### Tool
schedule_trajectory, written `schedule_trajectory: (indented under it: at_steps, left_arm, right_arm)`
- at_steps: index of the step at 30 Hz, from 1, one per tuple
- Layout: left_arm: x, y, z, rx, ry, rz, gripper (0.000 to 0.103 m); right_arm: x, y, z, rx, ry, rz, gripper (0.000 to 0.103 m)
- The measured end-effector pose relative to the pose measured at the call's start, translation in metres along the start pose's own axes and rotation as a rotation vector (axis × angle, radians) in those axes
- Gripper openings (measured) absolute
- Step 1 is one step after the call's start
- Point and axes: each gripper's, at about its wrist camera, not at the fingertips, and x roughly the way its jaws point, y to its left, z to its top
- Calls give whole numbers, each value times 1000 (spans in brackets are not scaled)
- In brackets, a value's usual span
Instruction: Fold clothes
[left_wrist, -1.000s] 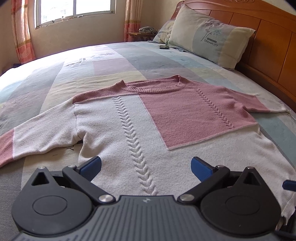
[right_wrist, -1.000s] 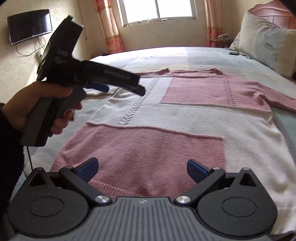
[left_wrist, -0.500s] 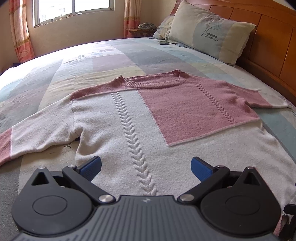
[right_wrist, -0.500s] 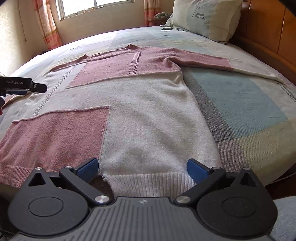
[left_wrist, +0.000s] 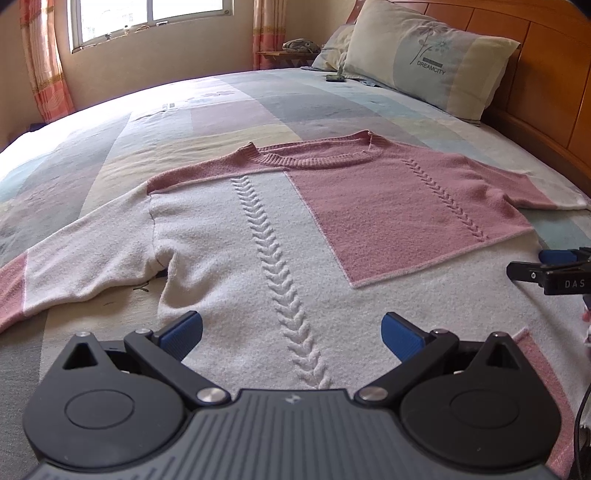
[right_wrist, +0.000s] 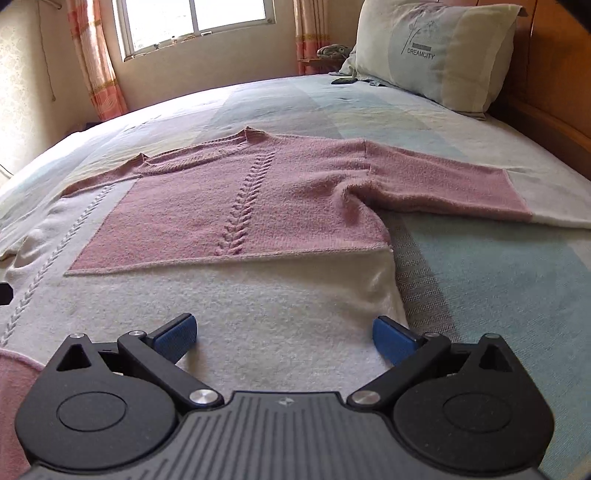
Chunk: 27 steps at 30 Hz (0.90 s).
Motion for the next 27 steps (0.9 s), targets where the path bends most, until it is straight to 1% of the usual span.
schedule_trajectory:
  at_steps: [2,4,8,9,12,14,16,18,22,27]
  left_arm:
    - [1,-2,-1,13,4,-2,102]
    - [2,-5,-1,25,8,-4,102]
    - [1,-10,-2,46,8,-7,102]
    - [2,-12,-2,51,9,-5,102]
    - [3,-16,-5,67,17,6,102]
    - [4,-18,-7,78,20,1,102]
    - [5,-22,-9,97,26,-1,102]
    - [10,-25,-12,120,39,7,102]
    - [18,-30,-16,132,56,17,102]
    - [15,-25,-20,106,59,5,102]
  right_arm:
    - [3,-8,10,57,7,23,103]
    - [-2,-5,16,92,27,36,103]
    - [-23,18,15,69,57,102,103]
    - [-28,26,11,46,67,110,103]
    - [-35,42,-1,-48,89,63,103]
    - [-35,48,-12,-105,102,61,103]
    - [-30,46,-21,-101,117,58,103]
    - [-30,45,-27,-68,78,42,103]
    - [-25,48,-26,-47,66,7,103]
    - [-21,53,-24,-67,59,-15,103]
